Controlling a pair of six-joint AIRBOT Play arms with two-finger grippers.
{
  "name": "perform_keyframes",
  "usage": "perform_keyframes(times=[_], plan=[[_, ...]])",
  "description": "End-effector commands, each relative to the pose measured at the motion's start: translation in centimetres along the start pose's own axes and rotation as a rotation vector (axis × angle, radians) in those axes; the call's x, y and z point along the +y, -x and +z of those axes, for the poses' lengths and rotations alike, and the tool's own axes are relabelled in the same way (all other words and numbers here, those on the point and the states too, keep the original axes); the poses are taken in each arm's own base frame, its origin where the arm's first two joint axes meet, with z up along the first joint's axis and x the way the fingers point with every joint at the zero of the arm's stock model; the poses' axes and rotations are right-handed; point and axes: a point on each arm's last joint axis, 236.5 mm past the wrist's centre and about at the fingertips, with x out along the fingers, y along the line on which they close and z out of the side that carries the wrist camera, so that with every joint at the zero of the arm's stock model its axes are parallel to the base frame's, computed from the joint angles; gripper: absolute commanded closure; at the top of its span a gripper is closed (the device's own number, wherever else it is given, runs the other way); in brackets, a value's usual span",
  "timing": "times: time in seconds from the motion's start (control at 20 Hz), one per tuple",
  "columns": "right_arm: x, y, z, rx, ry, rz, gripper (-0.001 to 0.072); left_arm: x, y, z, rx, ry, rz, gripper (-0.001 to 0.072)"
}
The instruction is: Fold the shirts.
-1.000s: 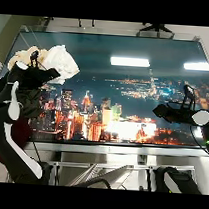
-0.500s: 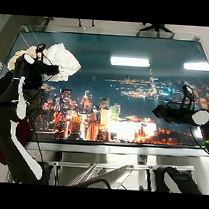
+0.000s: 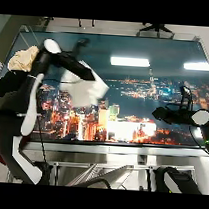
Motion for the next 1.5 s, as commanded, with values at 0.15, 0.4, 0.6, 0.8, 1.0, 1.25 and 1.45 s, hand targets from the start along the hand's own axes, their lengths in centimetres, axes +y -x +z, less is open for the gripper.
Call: perform_keyframes(times=[0.15,0.4,0.6,0.8,1.0,1.25,1.45], plan=[[0.0,-0.1,-0.9,0.038,0.014,-0.001,0.0281,-13.7,-8.6,-5.6,0.229,-0.127,-0.210,0.0690],[1.6,-4.0,-0.9,0.098,-0.004,0.112,0.0281,-12.0,-7.4,-7.3,0.290,-0.038,-0.220,0.0690],[4.5,-10.6,-2.8,0.214,-0.064,0.271,0.0282,-8.5,-4.7,-5.9,0.216,0.033,-0.190,0.0690],[7.9,-15.3,-3.7,0.233,-0.097,0.401,0.0283,-5.7,-2.8,-5.7,0.184,0.084,-0.168,0.0690],[9.7,-17.0,-3.1,0.222,-0.096,0.453,0.0419,-4.2,-1.6,-5.7,0.168,0.113,-0.159,0.0690],[11.4,-16.0,-0.3,0.169,-0.037,0.498,0.0693,-4.2,-1.0,-5.2,0.139,0.129,-0.182,0.0690],[12.9,-8.8,3.8,0.062,0.126,0.559,0.0694,-4.3,4.4,-3.2,0.000,0.139,-0.174,0.0691]])
